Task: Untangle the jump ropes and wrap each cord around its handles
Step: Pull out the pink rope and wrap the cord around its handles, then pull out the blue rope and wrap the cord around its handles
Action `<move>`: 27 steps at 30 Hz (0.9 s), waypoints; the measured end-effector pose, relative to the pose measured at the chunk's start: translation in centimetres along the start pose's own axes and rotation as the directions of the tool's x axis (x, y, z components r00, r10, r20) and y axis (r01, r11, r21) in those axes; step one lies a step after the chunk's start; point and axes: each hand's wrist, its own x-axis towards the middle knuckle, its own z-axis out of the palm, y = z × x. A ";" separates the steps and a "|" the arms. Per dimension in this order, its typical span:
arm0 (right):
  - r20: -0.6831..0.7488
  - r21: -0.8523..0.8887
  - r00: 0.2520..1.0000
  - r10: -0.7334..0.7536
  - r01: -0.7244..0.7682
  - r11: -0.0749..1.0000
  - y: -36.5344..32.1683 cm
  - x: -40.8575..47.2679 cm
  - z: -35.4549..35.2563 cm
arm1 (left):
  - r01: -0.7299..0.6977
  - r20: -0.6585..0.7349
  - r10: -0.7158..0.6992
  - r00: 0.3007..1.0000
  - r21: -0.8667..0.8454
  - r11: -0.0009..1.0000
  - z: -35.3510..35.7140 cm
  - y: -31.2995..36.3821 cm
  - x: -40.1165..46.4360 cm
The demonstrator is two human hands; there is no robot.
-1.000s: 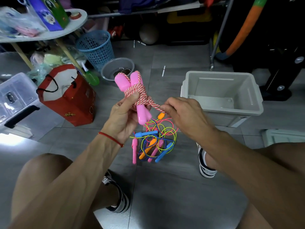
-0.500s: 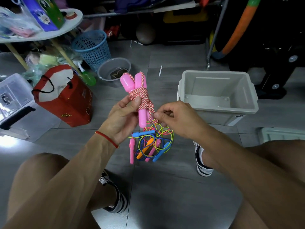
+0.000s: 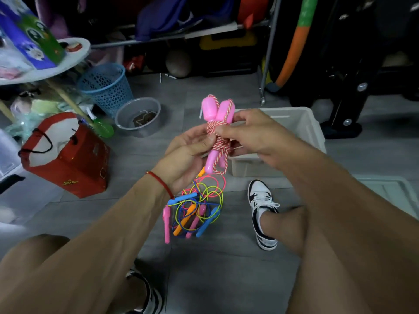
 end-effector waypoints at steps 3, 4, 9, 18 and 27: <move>-0.037 0.021 0.997 0.062 -0.061 0.998 -0.5 0.2 -4.9 | 0.053 -0.020 -0.050 0.999 0.134 0.990 4.1 0.2 2.7; -0.082 0.027 0.994 0.075 -0.073 0.997 0.1 0.2 -6.7 | 0.097 -0.056 -0.087 0.995 0.193 0.976 5.5 0.1 3.7; -0.319 0.175 0.927 0.197 -0.146 0.974 8.7 -3.9 -14.8 | 0.214 -0.059 -0.234 0.970 0.659 0.721 13.7 -2.4 6.7; -0.420 0.649 0.469 0.777 -0.443 0.618 34.0 -16.7 -14.6 | -0.346 0.279 -0.542 0.793 0.938 -0.024 21.6 -11.3 8.0; -0.407 0.841 0.221 0.886 -0.289 0.458 42.7 -12.8 -10.3 | -0.438 0.289 -0.628 0.722 0.894 -0.092 18.5 -13.3 11.1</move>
